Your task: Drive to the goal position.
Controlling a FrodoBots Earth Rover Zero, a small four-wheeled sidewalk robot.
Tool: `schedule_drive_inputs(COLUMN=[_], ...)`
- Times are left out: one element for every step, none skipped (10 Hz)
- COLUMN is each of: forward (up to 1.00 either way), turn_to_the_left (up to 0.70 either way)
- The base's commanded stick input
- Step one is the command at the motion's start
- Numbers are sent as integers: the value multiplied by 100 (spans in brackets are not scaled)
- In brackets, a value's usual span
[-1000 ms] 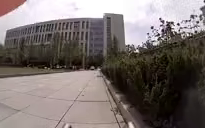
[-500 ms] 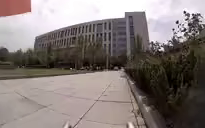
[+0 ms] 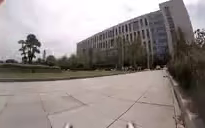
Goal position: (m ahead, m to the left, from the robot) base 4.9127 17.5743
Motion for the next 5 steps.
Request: schedule_drive_inputs(forward=[3, 3, 3, 3, 3], turn_to_the_left=[45, 45, 45, 45, 45])
